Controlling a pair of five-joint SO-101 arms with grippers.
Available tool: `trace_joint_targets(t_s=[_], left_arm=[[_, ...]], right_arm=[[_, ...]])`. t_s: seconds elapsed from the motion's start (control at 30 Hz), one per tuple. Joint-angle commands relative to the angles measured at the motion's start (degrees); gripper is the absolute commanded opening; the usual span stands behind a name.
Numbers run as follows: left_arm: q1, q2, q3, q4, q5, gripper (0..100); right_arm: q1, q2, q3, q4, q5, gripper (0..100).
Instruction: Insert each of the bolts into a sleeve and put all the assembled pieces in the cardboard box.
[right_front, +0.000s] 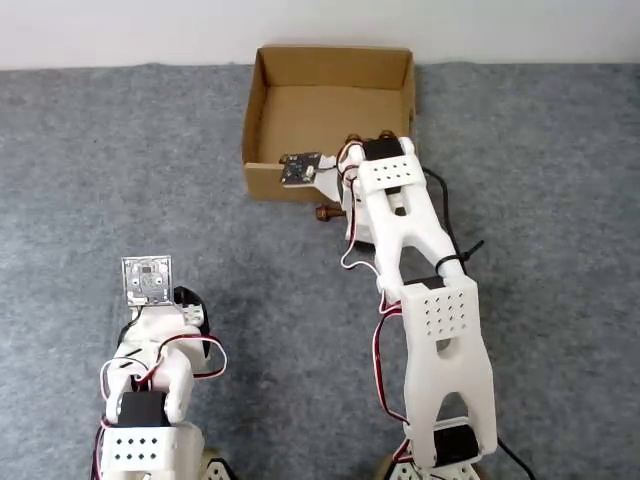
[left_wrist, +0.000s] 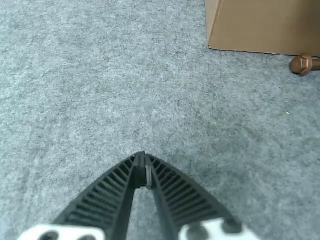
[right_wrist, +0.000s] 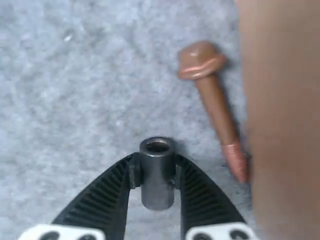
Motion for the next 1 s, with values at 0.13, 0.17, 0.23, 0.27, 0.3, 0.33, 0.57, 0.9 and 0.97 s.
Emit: trace_joint_targets(t_s=[0.13,0.17,0.23,0.27,0.3,0.33,0.57,0.9,0.97], left_arm=[[-0.6,-0.4,-0.3,-1.5,-0.3,0],[-0.6,-0.4,-0.3,-1.5,-0.3,0],[-0.6,-0.4,-0.3,-1.6,-0.3,0],[-0.6,-0.4,-0.3,-1.6,-0.3,0],[-0.5,-0.4,-0.3,-1.7,-0.3,0],[-0.5,-0.4,-0.3,-1.7,-0.3,0],[-0.1,-0.3,-0.3,-1.6,-0.3,0],[5.1,-0.4,-0.3,-0.1,-0.3,0],[5.8,-0.5,-0.3,0.2,-0.6,0]], right_arm=[[-3.4,-6.2,0.8,9.4,-12.2,0.9],[-3.6,-7.3,0.8,10.9,-14.8,0.9],[-4.7,-9.8,0.8,13.5,-20.3,0.9],[-5.0,-11.1,0.8,14.5,-22.9,0.9],[-5.1,-12.5,0.8,14.6,-25.8,0.9],[-5.1,-14.0,0.8,14.6,-28.5,0.9],[-3.3,-22.2,1.1,15.0,-41.8,0.9],[2.9,-42.2,18.5,14.8,-62.6,0.9],[5.1,-47.5,22.2,14.8,-66.8,0.9]])
